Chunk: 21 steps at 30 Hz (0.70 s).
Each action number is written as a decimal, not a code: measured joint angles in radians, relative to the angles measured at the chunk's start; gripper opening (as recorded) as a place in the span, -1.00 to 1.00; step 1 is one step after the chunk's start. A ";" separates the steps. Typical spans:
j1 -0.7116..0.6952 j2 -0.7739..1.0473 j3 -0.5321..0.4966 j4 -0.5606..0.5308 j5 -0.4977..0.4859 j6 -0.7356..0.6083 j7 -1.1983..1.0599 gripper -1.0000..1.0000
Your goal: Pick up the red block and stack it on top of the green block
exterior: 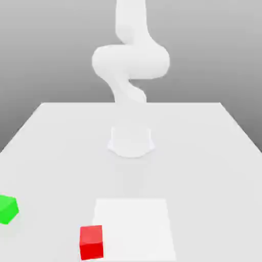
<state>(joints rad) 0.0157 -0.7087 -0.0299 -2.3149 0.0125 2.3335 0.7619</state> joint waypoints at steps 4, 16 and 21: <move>0.023 0.151 -0.047 -0.025 0.024 0.055 -0.065 0.00; 0.045 0.587 -0.140 -0.095 0.100 0.215 -0.259 0.00; 0.023 0.766 -0.152 -0.125 0.108 0.282 -0.322 0.00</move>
<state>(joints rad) 0.0384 0.0574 -0.1816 -2.4404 0.1206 2.6159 0.4399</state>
